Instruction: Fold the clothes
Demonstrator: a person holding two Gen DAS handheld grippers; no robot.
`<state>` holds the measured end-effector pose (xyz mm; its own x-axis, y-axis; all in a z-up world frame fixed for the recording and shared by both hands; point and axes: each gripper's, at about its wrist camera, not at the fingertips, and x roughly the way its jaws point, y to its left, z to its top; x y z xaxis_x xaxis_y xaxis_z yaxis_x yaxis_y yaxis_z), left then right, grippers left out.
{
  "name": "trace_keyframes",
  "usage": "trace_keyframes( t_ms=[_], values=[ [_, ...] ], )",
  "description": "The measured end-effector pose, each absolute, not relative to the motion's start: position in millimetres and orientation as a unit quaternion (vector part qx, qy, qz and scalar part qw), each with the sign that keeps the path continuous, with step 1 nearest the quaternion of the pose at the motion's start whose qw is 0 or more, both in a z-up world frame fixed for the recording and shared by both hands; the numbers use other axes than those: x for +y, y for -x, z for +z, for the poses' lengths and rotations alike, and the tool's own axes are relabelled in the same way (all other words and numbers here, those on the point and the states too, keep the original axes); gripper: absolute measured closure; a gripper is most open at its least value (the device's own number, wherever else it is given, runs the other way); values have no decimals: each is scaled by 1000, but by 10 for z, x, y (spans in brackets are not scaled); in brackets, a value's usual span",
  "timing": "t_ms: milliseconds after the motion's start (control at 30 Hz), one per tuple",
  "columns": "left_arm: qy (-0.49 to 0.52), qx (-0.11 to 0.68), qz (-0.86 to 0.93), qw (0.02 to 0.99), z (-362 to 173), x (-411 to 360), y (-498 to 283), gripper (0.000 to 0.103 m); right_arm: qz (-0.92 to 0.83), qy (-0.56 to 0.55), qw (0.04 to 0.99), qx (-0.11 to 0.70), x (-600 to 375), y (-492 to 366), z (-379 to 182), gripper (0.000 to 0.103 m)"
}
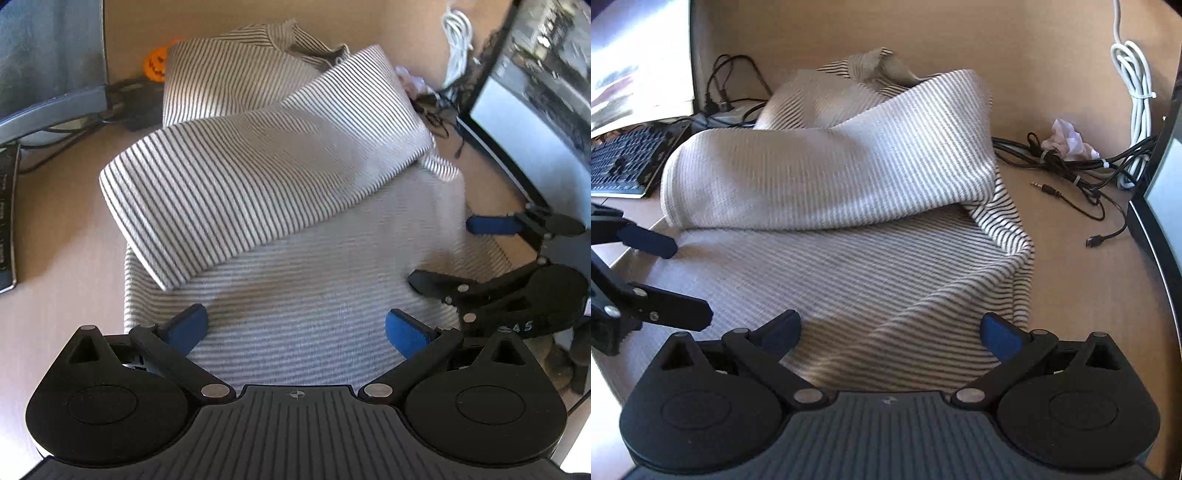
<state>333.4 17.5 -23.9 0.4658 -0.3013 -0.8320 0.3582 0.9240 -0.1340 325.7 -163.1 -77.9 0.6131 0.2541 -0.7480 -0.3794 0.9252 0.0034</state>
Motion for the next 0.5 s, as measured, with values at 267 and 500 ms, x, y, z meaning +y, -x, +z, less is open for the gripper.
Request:
trace_keyframes(
  t_ms=[267,500],
  values=[
    [-45,518,-220,825,-168,422,-2494,0,242,117,862,429,-1582,-2611,-669,0],
    [59,545,-213,809,-48,884,-2218,0,269,186,852,410,-1498,-2237,-484,0]
  ],
)
